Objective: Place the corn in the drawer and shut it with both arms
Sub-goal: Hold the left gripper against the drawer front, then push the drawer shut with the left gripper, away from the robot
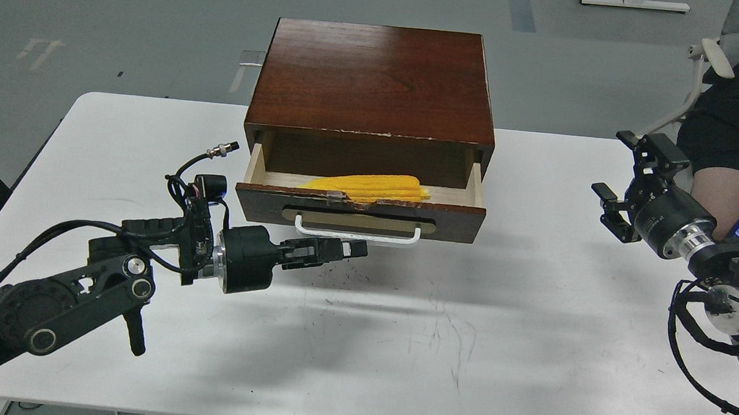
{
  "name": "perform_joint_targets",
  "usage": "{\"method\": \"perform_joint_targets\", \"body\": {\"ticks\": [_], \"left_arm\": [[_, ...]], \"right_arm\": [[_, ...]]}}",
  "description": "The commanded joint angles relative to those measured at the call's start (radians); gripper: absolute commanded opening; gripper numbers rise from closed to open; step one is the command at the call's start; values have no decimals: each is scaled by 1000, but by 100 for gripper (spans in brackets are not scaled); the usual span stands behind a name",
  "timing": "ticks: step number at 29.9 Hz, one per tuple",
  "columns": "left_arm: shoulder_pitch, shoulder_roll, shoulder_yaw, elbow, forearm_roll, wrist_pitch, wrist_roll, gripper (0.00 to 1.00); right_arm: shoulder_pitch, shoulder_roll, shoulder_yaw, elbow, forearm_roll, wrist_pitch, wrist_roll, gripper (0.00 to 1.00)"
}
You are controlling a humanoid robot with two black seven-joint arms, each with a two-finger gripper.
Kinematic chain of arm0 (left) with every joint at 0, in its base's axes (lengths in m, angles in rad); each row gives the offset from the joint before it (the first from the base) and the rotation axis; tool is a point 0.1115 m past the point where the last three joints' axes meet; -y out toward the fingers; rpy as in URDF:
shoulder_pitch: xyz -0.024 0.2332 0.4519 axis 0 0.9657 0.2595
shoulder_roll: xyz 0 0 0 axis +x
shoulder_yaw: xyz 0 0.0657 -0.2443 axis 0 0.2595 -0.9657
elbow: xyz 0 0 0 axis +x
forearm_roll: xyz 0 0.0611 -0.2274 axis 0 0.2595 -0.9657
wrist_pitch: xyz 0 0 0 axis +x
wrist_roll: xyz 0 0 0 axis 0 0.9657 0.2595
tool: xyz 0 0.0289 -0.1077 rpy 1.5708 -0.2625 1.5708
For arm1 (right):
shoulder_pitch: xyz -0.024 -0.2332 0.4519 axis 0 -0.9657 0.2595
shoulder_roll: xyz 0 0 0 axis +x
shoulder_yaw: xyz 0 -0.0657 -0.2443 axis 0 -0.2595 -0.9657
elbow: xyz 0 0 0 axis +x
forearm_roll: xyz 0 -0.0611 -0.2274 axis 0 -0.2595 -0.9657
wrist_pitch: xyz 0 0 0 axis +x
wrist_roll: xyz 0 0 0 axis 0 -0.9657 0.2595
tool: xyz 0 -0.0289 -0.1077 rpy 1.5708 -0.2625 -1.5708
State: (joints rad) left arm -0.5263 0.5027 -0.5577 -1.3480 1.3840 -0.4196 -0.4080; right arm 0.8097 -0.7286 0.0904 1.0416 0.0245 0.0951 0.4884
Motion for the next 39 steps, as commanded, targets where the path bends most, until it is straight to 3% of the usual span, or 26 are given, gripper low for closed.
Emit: {"method": "perform_joint_targets", "body": {"ticks": [1,39], "left_arm": [[-1,-1,-1,3,1,-1,0,0],[-15,-4,-4,50,4,24,0,0]], "right_arm": [[-1,0,0,0,0,0,0,99],[-26,0,6,0,0,-3,0,99]]}}
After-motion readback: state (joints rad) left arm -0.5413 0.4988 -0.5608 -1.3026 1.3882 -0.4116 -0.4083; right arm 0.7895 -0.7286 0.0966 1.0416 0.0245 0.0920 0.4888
